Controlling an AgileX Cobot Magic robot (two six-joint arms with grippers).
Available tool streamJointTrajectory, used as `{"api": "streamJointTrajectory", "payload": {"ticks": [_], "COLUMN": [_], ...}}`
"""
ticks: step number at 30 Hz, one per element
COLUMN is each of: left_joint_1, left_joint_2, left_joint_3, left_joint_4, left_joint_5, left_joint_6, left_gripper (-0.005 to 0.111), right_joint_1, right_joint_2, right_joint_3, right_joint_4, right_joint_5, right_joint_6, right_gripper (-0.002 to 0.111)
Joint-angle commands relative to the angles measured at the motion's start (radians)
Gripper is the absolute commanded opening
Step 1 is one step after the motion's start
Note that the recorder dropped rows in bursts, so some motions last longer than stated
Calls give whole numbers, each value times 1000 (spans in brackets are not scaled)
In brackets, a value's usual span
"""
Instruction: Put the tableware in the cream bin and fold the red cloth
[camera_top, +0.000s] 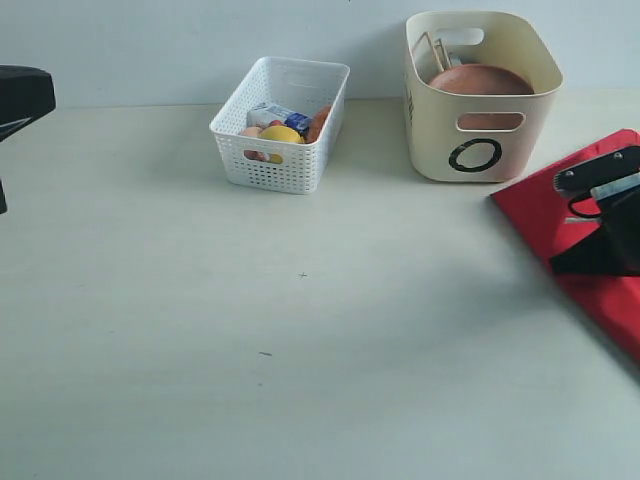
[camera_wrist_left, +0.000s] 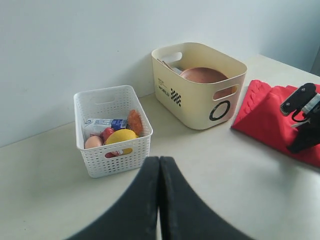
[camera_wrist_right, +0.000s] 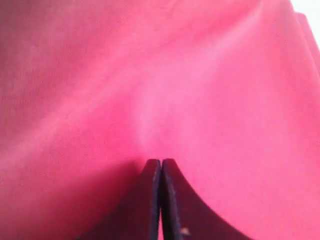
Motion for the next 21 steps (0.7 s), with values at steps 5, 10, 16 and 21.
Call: {"api": "streamJointTrajectory", "payload": {"ticks": [5,10,16,21], "left_joint_1": [3,3,3,3], "left_joint_2": [-3,-3,-3,-3], "left_joint_3": [5,5,5,5], "left_joint_4": [1,1,1,1], "left_joint_5": [2,3,7,10], "left_joint_6": [-5,-5,-5,-5], "left_gripper": [0,0,0,0], "right_joint_1": [-89,-117,-135,-135], "right_joint_2": [29,27,33,77], "right_joint_3": [27,7,-70,-190], "right_joint_4": [59,67,67,58], "right_joint_5": [112,123,170,280], "right_joint_6": [63,68,56,-3], "right_gripper": [0,0,0,0]}}
